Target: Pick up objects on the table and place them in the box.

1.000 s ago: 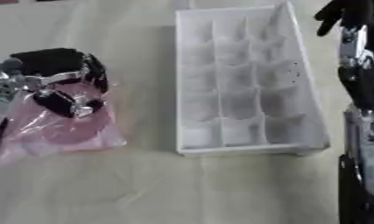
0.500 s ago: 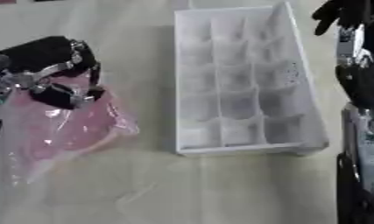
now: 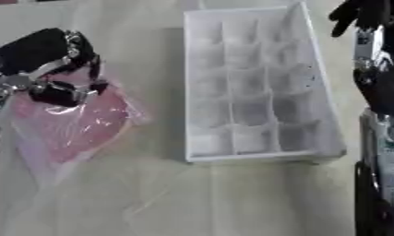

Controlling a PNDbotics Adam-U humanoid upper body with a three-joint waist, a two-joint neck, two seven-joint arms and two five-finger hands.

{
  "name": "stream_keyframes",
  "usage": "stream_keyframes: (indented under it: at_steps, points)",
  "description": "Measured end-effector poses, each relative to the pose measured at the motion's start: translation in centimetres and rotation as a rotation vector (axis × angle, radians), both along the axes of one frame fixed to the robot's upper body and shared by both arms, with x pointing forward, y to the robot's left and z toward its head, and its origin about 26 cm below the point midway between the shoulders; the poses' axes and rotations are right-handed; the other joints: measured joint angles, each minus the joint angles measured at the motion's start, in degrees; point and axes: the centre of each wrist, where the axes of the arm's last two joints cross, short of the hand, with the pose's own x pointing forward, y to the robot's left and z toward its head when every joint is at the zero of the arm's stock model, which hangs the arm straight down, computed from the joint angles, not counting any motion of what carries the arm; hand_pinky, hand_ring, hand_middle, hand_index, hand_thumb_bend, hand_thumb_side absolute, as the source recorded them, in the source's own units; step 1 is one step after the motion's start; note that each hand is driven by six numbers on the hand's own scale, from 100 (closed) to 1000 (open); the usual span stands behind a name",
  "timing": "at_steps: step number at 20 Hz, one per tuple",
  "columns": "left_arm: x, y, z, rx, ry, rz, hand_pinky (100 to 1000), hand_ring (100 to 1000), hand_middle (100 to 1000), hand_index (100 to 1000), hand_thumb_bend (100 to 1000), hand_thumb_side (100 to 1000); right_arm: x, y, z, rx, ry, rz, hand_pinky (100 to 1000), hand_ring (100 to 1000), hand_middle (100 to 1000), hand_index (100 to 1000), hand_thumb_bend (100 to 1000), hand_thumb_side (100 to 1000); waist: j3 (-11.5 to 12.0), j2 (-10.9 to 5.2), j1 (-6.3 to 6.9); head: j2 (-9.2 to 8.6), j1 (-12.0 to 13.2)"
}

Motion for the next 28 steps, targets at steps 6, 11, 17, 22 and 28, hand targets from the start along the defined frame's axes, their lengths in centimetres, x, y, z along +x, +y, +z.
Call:
stream_keyframes:
  at_steps: [6, 11, 17, 22, 28]
  points:
    - [0.6, 0.4, 2.4, -0.065, -0.112, 0.053, 100, 114, 123, 200, 105, 100, 0.0, 0.0, 0.0, 0.001, 0.002, -0.001, 331, 479, 653, 677, 100, 526, 0.1, -0.48, -0.10, 0.00, -0.1]
    - [1.7, -0.3, 4.4, -0.094, -0.181, 0.063, 100, 112, 121, 200, 144, 100, 0.0, 0.0, -0.1, -0.003, 0.009, -0.004, 331, 479, 653, 677, 100, 525, 0.1, -1.11, -0.09, 0.00, -0.1]
    - [3.0, -2.8, 5.8, -0.103, -0.207, 0.001, 100, 111, 121, 200, 115, 100, 0.0, 0.0, -0.2, -0.004, 0.012, -0.004, 332, 480, 652, 676, 100, 528, -0.1, -1.82, 0.04, 0.00, -0.1]
    - [3.8, -6.2, 6.6, -0.118, -0.204, -0.086, 100, 110, 120, 200, 101, 100, 0.0, 0.0, -0.2, -0.004, 0.014, -0.002, 332, 480, 651, 675, 100, 528, -0.5, -2.06, 0.09, 0.00, -0.1]
    - [4.4, -9.8, 7.6, -0.121, -0.202, -0.168, 100, 113, 122, 201, 114, 100, 0.0, 0.1, -0.2, -0.007, 0.016, 0.004, 333, 480, 651, 675, 100, 529, -1.3, -2.38, 0.49, 0.00, -0.1]
